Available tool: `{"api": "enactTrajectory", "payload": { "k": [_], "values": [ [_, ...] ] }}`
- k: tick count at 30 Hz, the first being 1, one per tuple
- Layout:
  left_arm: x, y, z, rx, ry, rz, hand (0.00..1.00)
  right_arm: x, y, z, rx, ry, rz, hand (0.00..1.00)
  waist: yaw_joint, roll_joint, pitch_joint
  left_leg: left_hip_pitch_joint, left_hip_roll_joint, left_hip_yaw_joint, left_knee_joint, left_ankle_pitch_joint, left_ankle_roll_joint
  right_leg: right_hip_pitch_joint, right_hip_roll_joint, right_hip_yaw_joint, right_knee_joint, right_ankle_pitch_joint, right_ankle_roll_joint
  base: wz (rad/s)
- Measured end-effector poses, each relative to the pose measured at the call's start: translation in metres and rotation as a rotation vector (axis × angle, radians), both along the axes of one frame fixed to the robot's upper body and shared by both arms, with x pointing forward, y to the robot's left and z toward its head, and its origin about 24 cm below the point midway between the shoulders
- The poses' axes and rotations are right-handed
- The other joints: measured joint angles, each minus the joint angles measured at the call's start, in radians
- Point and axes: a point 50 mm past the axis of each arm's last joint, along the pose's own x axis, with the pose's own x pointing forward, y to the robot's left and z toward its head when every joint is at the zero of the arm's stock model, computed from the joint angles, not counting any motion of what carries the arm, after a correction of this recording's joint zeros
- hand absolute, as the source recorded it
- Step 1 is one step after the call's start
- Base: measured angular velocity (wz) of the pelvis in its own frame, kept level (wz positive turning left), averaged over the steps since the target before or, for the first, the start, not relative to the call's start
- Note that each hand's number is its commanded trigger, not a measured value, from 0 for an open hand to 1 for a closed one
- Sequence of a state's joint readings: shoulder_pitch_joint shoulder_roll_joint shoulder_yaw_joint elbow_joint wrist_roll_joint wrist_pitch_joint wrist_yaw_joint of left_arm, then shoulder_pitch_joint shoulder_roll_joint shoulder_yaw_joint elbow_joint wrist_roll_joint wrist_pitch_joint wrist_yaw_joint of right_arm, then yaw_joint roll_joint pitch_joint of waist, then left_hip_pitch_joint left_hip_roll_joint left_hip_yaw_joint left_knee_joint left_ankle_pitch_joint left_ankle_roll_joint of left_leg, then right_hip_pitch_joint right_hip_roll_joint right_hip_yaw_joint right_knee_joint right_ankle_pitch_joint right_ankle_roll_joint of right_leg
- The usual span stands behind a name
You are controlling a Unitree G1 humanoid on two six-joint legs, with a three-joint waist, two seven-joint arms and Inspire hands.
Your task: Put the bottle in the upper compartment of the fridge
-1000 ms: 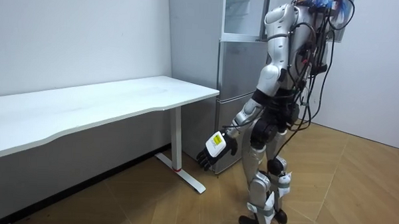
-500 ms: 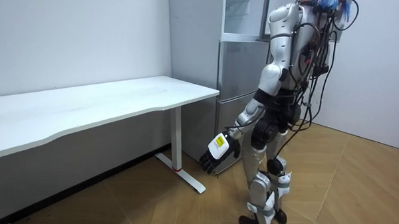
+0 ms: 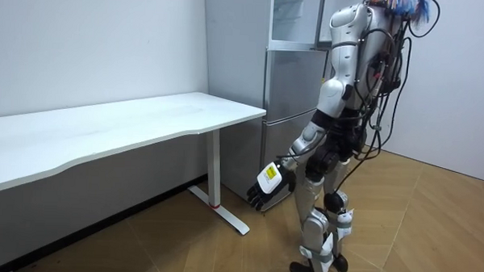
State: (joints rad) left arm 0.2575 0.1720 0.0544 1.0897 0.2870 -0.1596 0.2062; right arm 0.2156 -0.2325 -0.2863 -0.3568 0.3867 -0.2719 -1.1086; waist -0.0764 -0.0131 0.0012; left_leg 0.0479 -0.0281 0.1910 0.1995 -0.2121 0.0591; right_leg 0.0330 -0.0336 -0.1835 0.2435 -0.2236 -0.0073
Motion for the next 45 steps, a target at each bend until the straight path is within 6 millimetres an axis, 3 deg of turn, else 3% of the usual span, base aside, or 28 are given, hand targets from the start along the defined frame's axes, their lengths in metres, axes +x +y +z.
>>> {"api": "enactTrajectory", "payload": {
  "k": [13,30,38,45],
  "values": [
    [-0.004,0.0,0.0,-0.001,0.008,0.002,0.0,0.008,0.014,-0.002,-0.036,0.021,0.1,0.0,0.001,0.004,-0.0017,-0.001,-0.001,-0.001,-0.002,0.0,0.0,0.001,0.0,-0.001,-0.002,0.0,0.0,0.0],
    [-0.008,0.0,-0.003,-0.005,0.041,0.01,0.0,0.01,0.017,-0.002,-0.052,0.029,0.119,0.0,0.021,0.008,-0.0015,0.006,0.0,0.0,-0.002,0.0,0.0,0.004,0.0,0.002,0.0,0.001,-0.001,0.0],
    [-0.007,0.0,-0.004,-0.008,0.05,0.008,0.0,0.015,0.036,-0.006,-0.135,0.083,0.181,0.0,0.041,0.008,0.0005,0.003,0.004,-0.001,-0.005,0.001,-0.002,0.001,0.004,0.001,-0.007,0.002,-0.004,0.0],
    [-0.006,-0.002,-0.005,-0.038,0.067,-0.009,0.0,0.024,0.053,-0.01,-0.215,0.14,0.335,0.0,0.061,-0.002,0.0052,0.0,0.001,-0.001,-0.015,0.002,-0.003,0.002,0.005,0.002,-0.008,0.002,-0.003,0.0]
  ]
}}
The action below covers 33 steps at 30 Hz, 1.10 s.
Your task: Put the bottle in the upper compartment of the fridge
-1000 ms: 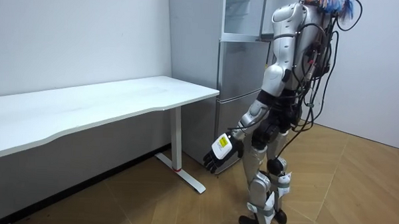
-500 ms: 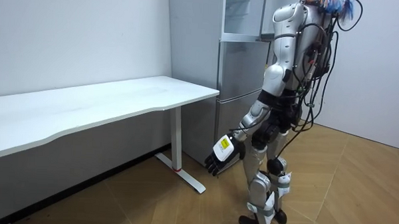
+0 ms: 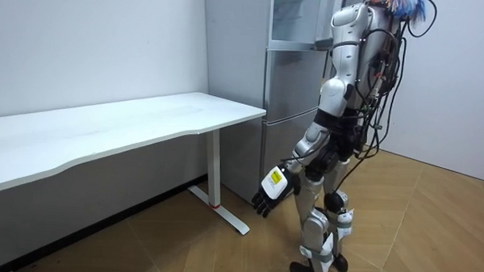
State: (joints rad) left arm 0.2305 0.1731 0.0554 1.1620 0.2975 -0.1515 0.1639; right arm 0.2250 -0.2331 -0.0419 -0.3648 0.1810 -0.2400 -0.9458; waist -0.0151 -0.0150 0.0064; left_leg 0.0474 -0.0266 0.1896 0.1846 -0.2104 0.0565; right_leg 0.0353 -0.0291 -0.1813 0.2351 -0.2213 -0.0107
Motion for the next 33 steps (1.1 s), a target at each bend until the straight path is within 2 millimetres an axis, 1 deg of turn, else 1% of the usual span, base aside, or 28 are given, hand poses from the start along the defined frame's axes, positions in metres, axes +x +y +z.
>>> {"api": "enactTrajectory", "payload": {
  "k": [3,5,6,8,10,16,18,20,21,24,28,33],
  "values": [
    [0.004,-0.002,0.0,-0.015,0.001,-0.043,0.0,0.005,0.005,-0.001,-0.073,0.052,0.077,0.0,0.02,-0.008,0.0043,-0.011,0.002,0.001,0.005,0.0,0.0,-0.001,0.0,-0.001,-0.002,0.001,-0.001,0.02],
    [0.006,-0.003,0.0,-0.028,0.0,-0.056,0.0,0.006,0.007,0.001,-0.124,0.064,0.109,0.0,0.022,-0.009,0.0037,-0.018,0.004,0.0,0.012,0.0,0.0,0.0,0.001,-0.008,-0.015,0.005,-0.002,0.06],
    [0.007,-0.002,0.0,-0.033,0.005,-0.066,0.0,0.008,0.009,0.002,-0.192,0.08,0.142,0.0,0.026,-0.012,0.0049,-0.019,0.007,-0.002,0.014,0.0,0.0,0.0,0.002,-0.01,-0.016,0.006,-0.003,0.0],
    [0.012,0.0,0.002,-0.032,-0.003,-0.083,0.0,0.011,0.011,0.003,-0.234,0.11,0.201,0.0,0.03,-0.018,0.0044,-0.018,0.013,-0.002,0.014,0.001,-0.001,0.002,0.003,-0.011,-0.016,0.007,-0.004,0.0],
    [0.016,0.0,0.003,-0.027,-0.015,-0.106,0.0,0.014,0.014,0.003,-0.291,0.143,0.261,0.0,0.044,-0.019,0.0051,-0.018,0.014,-0.003,0.014,0.002,-0.003,0.002,0.004,-0.012,-0.017,0.008,-0.006,0.0],
    [0.023,0.005,0.006,-0.016,-0.03,-0.13,0.0,0.016,0.016,0.003,-0.334,0.177,0.324,0.0,0.042,-0.025,0.0058,-0.021,0.015,-0.002,0.013,0.004,-0.007,0.007,0.004,-0.014,-0.036,0.018,-0.012,-0.04],
    [0.023,0.007,0.007,-0.017,-0.024,-0.142,0.0,0.017,0.016,0.003,-0.353,0.183,0.337,0.0,0.042,-0.028,0.0045,-0.02,0.015,-0.003,0.013,0.004,-0.007,0.007,0.005,-0.014,-0.039,0.019,-0.013,0.0],
    [0.023,0.008,0.007,-0.023,-0.02,-0.145,0.0,0.018,0.019,0.005,-0.428,0.194,0.359,0.0,0.042,-0.029,0.0041,-0.018,0.017,-0.003,0.012,0.004,-0.008,0.015,0.009,-0.014,-0.051,0.028,-0.013,0.0],
    [0.022,0.008,0.006,-0.025,-0.016,-0.144,0.0,0.018,0.019,0.006,-0.443,0.198,0.362,0.0,0.042,-0.031,0.003,-0.018,0.018,-0.003,0.013,0.004,-0.008,0.017,0.013,-0.014,-0.053,0.031,-0.013,0.0],
    [0.018,0.008,0.006,-0.029,0.004,-0.14,0.0,0.019,0.021,0.006,-0.497,0.213,0.38,0.0,0.042,-0.037,0.0011,-0.018,0.018,-0.003,0.013,0.004,-0.007,0.018,0.013,-0.014,-0.051,0.035,-0.013,0.0],
    [0.017,0.009,0.006,-0.027,0.011,-0.138,0.0,0.019,0.021,0.007,-0.532,0.228,0.399,0.0,0.042,-0.041,-0.0026,-0.019,0.024,-0.003,0.014,0.004,-0.007,0.017,0.012,-0.013,-0.051,0.036,-0.012,0.0],
    [0.018,0.01,0.007,-0.023,0.008,-0.14,0.0,0.02,0.02,0.008,-0.558,0.241,0.418,0.0,0.041,-0.041,-0.003,-0.02,0.027,-0.003,0.016,0.004,-0.007,0.021,0.013,-0.012,-0.051,0.042,-0.013,0.0]
  ]
}}
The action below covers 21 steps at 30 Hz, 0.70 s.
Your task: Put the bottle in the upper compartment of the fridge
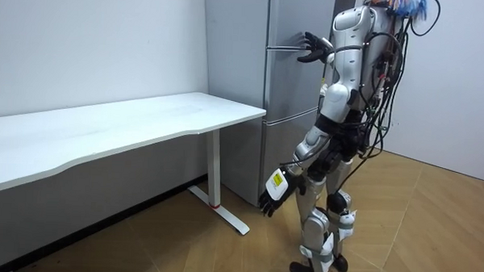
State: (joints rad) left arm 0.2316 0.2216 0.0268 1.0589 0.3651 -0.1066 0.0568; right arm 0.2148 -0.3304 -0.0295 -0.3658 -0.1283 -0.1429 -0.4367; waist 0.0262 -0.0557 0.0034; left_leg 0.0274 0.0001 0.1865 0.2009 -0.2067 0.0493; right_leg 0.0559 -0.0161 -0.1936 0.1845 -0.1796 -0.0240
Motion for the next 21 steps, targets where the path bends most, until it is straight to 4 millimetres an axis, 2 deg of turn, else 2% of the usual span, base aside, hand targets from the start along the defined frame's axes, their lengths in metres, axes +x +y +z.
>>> {"api": "enactTrajectory", "payload": {
  "k": [8,12,18,21],
  "values": [
    [-0.001,0.001,0.0,0.004,0.013,0.006,0.0,0.0,-0.001,0.001,-0.053,0.013,0.014,0.0,0.0,0.005,0.0016,0.002,0.004,0.0,0.004,-0.001,-0.002,0.004,0.001,0.002,0.0,0.001,-0.002,0.0],
    [-0.002,0.001,0.0,0.004,0.011,0.012,0.0,0.0,-0.004,0.002,-0.062,0.018,0.015,0.0,-0.002,0.008,0.0061,0.004,0.003,-0.004,0.006,-0.001,-0.002,0.01,0.0,0.001,0.0,0.001,-0.002,0.04],
    [-0.007,0.001,0.001,0.016,0.005,0.013,0.0,0.0,-0.005,0.004,-0.027,0.009,0.029,0.0,-0.019,0.005,0.0027,0.003,0.001,-0.01,0.006,-0.001,-0.002,0.011,-0.002,-0.007,-0.002,-0.001,-0.001,0.04],
    [-0.01,0.003,0.002,0.031,-0.001,0.027,0.0,-0.001,-0.013,0.008,0.002,-0.009,0.018,0.0,-0.024,0.002,0.0014,0.004,0.0,-0.01,0.006,-0.001,-0.002,0.013,0.001,-0.003,-0.002,-0.001,-0.001,0.0]
  ]
}}
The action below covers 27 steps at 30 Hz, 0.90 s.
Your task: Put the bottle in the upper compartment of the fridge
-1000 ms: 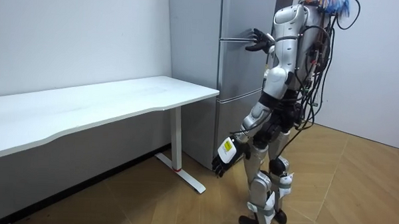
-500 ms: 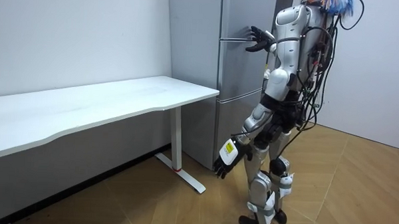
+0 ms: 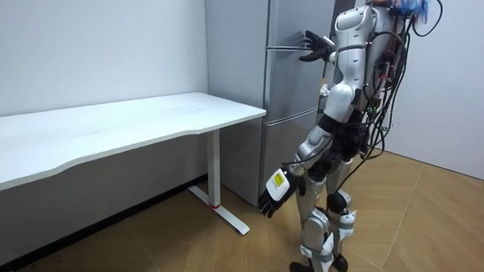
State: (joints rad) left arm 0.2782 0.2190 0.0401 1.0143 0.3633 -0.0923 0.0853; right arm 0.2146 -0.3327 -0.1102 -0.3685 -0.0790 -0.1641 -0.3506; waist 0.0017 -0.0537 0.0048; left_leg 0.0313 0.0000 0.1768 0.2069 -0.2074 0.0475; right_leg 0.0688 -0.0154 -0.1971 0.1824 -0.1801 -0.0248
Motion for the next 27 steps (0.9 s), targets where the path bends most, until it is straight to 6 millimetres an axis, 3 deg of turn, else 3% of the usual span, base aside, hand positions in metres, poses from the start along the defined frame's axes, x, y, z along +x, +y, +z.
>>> {"api": "enactTrajectory", "payload": {
  "k": [7,10,18,21,27],
  "values": [
    [-0.007,0.009,0.004,0.044,-0.028,0.07,0.0,-0.008,-0.043,0.03,0.133,-0.193,-0.143,0.0,-0.012,-0.005,-0.0001,0.007,-0.008,-0.026,-0.001,-0.001,0.001,0.018,-0.003,-0.017,-0.021,-0.004,0.006,0.12],
    [-0.017,0.014,0.005,0.079,-0.022,0.12,0.0,-0.015,-0.059,0.033,0.176,-0.239,-0.23,0.0,-0.022,-0.008,-0.0029,0.018,-0.01,-0.032,-0.003,-0.001,0.001,0.043,-0.003,-0.027,-0.032,-0.004,0.007,0.1],
    [-0.019,0.016,0.008,0.124,-0.056,0.193,0.0,-0.029,-0.092,0.027,0.39,-0.294,-0.395,0.0,-0.056,-0.006,-0.0061,0.02,-0.015,-0.037,-0.007,-0.004,0.005,0.042,-0.011,-0.032,-0.031,-0.008,0.012,0.01],
    [-0.02,0.013,0.006,0.119,-0.044,0.198,0.0,-0.04,-0.106,0.025,0.458,-0.333,-0.491,0.0,-0.07,0.009,-0.0142,0.02,-0.016,-0.037,-0.002,-0.009,0.006,0.04,-0.011,-0.028,-0.031,-0.009,0.013,-0.01],
    [-0.02,0.013,0.006,0.137,-0.036,0.207,0.0,-0.054,-0.123,-0.011,0.66,-0.289,-0.706,0.0,-0.083,0.008,-0.0111,0.034,-0.016,-0.037,-0.01,-0.009,0.006,0.052,-0.01,-0.027,-0.029,-0.009,0.013,0.0]
  ]
}}
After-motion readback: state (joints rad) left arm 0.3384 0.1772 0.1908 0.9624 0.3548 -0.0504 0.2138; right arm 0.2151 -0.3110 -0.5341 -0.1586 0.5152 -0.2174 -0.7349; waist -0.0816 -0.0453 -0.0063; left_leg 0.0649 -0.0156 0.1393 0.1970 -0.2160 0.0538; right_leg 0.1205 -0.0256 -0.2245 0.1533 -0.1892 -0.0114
